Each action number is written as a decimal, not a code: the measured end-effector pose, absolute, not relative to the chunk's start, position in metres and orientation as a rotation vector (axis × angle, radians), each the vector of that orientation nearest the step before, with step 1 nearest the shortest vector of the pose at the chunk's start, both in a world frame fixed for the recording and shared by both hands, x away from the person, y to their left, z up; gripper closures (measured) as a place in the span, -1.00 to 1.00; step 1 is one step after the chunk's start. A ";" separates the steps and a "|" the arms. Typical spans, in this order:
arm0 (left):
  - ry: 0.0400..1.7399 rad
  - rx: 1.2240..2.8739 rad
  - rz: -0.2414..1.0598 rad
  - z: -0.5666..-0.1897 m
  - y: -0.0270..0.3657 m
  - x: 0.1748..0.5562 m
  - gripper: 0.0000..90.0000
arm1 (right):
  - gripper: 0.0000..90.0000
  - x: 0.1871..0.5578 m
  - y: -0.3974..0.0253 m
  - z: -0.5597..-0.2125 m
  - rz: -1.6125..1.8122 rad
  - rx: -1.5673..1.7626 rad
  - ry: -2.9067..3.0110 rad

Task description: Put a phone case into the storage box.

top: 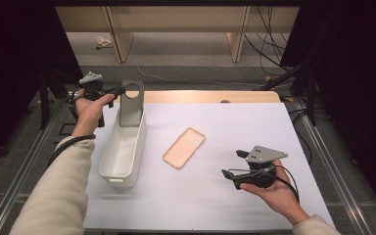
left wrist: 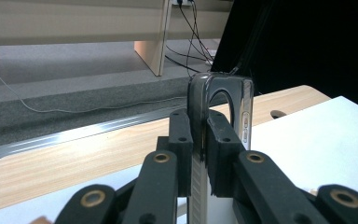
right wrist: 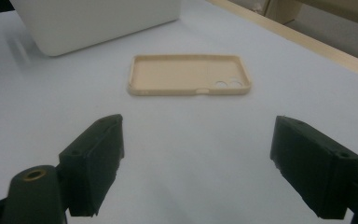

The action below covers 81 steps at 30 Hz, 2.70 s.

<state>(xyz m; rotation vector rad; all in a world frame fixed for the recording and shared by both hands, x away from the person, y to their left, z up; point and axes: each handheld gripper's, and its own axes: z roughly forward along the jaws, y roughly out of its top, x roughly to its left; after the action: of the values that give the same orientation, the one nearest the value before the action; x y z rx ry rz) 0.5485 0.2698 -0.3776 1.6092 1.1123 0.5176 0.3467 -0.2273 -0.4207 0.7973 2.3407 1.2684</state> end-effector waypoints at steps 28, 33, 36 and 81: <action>1.179 1.596 0.495 -0.399 0.278 0.550 0.80 | -0.59 0.347 -0.227 -0.421 1.265 0.793 2.344; 1.186 1.608 0.495 -0.404 0.276 0.550 0.77 | -0.59 0.347 -0.227 -0.421 1.266 0.794 2.344; 1.192 1.612 0.494 -0.406 0.276 0.550 0.75 | -0.59 0.347 -0.227 -0.421 1.268 0.792 2.343; 1.242 1.693 0.633 -0.368 0.292 0.502 -1.00 | -0.62 0.347 -0.225 -0.421 1.257 0.791 2.341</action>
<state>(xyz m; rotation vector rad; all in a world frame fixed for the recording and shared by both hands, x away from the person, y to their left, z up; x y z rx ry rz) 0.5017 0.2922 -0.3681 1.6934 1.2423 0.6328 0.3469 -0.2247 -0.4207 0.7908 2.3413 1.2568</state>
